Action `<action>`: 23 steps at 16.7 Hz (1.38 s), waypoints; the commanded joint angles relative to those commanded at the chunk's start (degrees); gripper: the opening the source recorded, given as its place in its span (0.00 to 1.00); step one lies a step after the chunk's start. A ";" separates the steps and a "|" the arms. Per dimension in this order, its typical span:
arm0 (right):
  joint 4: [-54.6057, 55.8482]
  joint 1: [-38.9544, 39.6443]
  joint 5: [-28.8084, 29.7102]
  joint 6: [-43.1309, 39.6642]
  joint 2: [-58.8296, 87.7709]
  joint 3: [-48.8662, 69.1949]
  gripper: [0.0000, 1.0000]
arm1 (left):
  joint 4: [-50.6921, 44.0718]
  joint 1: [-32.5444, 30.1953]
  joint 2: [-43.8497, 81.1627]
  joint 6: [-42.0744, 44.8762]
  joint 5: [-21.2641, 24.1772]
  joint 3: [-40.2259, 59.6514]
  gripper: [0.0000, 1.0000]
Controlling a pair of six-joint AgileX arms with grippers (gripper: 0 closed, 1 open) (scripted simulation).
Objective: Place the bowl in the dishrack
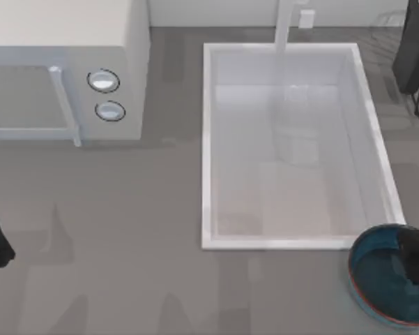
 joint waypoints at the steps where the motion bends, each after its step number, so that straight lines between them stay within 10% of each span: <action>1: 0.02 0.00 0.00 0.00 0.01 -0.02 1.00 | 0.00 0.00 0.00 0.00 0.00 0.00 1.00; 3: 0.02 0.00 0.00 0.00 0.01 -0.02 1.00 | 0.00 0.00 0.00 0.00 0.00 0.00 1.00; 16: 0.02 0.00 0.00 0.00 0.01 -0.02 0.02 | 0.00 0.00 0.00 0.00 0.00 0.00 1.00; 23: 0.02 0.00 0.00 0.00 0.01 -0.02 0.00 | 0.00 0.00 0.00 0.00 0.00 0.00 1.00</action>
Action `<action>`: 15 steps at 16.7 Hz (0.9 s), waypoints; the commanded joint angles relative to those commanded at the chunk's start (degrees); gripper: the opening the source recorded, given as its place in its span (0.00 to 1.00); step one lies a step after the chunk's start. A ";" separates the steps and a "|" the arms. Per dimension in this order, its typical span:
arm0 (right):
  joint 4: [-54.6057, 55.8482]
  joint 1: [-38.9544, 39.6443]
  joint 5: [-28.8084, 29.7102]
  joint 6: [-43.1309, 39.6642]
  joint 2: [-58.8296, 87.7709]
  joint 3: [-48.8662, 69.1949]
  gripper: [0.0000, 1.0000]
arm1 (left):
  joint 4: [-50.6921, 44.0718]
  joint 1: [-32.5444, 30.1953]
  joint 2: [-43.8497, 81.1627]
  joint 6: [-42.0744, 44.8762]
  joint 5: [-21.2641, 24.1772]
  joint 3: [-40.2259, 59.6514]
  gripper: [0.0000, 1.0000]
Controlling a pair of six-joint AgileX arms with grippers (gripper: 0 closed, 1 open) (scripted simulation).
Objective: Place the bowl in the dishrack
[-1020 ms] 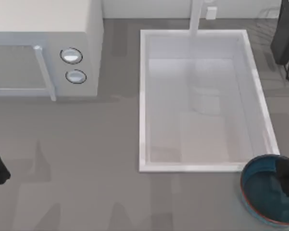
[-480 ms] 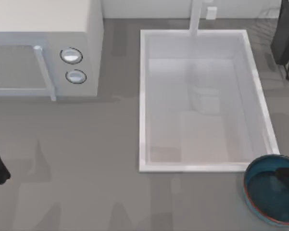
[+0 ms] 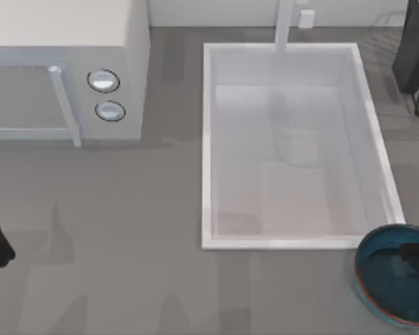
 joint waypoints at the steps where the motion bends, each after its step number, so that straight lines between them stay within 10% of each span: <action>1: 0.00 0.00 0.00 0.00 0.00 0.00 0.00 | 0.00 0.00 0.00 0.00 0.00 0.00 1.00; 15: -38.98 -0.54 0.07 -0.39 -4.04 32.57 0.00 | 0.00 0.00 0.00 0.00 0.00 0.00 1.00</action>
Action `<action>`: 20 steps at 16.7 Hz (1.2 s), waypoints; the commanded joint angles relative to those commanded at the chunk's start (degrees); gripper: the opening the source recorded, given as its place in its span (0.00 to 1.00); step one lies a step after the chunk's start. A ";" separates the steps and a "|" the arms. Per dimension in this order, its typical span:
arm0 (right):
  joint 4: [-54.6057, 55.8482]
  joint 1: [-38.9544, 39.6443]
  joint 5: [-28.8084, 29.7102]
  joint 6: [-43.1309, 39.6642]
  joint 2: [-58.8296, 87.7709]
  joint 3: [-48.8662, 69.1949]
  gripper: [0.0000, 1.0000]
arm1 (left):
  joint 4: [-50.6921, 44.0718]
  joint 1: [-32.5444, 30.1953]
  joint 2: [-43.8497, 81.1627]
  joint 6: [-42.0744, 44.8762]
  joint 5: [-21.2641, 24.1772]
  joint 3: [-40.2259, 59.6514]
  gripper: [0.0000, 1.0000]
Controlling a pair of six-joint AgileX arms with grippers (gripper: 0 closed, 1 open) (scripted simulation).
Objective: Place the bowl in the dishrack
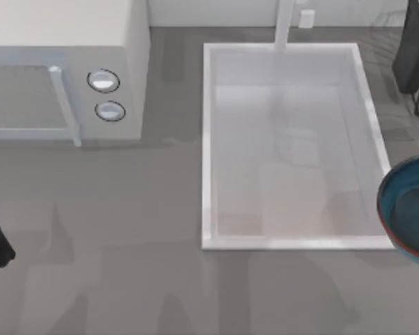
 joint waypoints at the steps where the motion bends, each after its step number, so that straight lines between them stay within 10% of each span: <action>1: -2.93 -0.03 0.00 -0.11 -0.70 2.77 0.00 | 0.00 0.00 0.00 0.00 0.00 0.00 1.00; 12: -6.65 -1.01 -0.98 -0.55 -3.36 8.10 0.00 | 0.00 0.00 0.00 0.00 0.00 0.00 1.00; 20: 21.76 -16.55 -13.38 -2.85 -11.47 2.39 0.00 | 0.00 0.00 0.00 0.00 0.00 0.00 1.00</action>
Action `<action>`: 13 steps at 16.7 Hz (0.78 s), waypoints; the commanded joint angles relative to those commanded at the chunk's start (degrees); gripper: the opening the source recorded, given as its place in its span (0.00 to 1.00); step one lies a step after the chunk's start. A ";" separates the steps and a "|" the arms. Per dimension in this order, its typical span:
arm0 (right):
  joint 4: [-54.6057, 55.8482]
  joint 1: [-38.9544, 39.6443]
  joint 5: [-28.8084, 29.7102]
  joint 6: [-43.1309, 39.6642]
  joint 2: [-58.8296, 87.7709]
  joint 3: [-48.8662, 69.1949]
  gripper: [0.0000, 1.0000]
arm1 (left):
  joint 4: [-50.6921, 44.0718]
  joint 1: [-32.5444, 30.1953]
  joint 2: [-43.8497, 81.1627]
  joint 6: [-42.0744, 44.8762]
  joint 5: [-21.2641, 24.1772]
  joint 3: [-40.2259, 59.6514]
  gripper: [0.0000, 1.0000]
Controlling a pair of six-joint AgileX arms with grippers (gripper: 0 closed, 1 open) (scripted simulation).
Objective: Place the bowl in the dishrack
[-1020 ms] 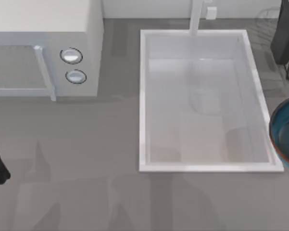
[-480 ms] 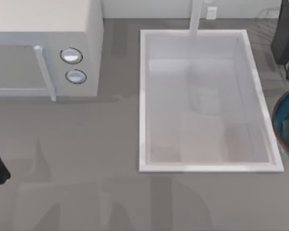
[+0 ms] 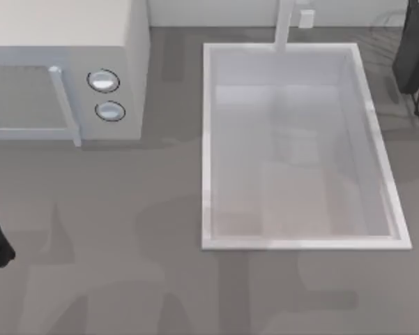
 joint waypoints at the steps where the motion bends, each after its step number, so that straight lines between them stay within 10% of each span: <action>1: 5.36 -2.64 -2.05 -0.39 -1.14 -1.32 0.00 | 0.00 0.00 0.00 0.00 0.00 0.00 1.00; 13: 52.19 -26.99 -21.80 -4.37 -16.81 -12.17 0.00 | 0.00 0.00 0.00 0.00 0.00 0.00 1.00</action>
